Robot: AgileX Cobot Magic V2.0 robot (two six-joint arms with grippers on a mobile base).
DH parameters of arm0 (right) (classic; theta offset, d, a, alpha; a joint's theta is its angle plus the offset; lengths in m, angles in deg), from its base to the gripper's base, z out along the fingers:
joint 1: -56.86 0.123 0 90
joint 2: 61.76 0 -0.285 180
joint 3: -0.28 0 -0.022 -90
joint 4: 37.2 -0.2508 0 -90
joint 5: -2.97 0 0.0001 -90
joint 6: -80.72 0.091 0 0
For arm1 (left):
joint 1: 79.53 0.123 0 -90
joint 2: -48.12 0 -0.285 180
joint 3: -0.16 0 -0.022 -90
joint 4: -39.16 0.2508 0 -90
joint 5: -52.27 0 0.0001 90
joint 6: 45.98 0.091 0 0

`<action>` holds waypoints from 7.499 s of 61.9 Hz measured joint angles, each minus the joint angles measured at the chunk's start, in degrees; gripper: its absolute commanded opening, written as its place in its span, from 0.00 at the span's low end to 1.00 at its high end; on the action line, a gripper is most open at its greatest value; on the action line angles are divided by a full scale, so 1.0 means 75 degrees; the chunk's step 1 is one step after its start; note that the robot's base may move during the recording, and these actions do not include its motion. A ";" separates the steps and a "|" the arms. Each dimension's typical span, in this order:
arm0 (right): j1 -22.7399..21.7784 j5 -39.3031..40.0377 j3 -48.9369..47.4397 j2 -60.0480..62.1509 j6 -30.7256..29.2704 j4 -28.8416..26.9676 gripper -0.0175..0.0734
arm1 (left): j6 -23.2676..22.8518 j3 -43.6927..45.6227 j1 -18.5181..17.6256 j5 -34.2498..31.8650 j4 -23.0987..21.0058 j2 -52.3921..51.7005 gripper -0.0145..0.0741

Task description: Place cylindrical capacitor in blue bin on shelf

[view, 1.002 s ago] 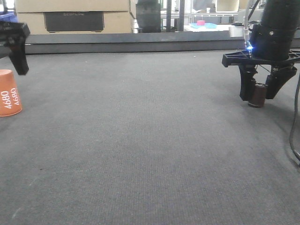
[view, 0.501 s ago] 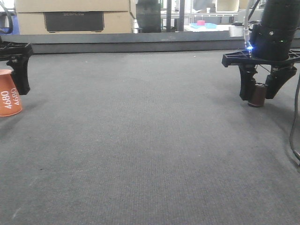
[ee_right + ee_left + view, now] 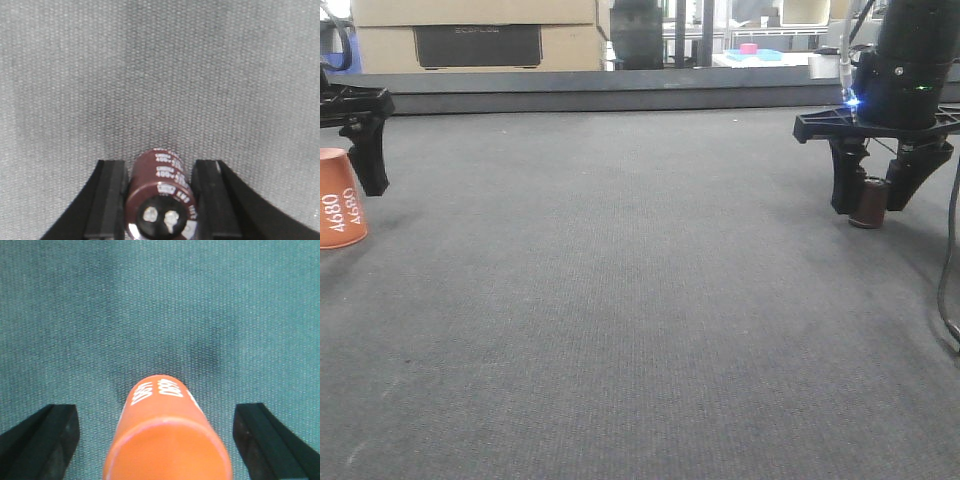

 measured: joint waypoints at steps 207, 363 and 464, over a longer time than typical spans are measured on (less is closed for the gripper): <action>0.0000 0.6759 0.8127 1.2518 0.0000 0.0346 0.01 | 0.0564 -0.6850 -0.0575 -0.6569 -0.1344 -1.0447 0.04; 0.0000 0.6773 0.8127 1.2518 0.0000 0.0346 0.01 | 0.0564 -0.6863 -0.0575 -0.6510 -0.1344 -1.0497 0.04; 0.0000 0.6788 0.8127 1.2518 0.0000 0.0346 0.01 | 0.0564 -0.6863 -0.0575 -0.6510 -0.1344 -1.0497 0.04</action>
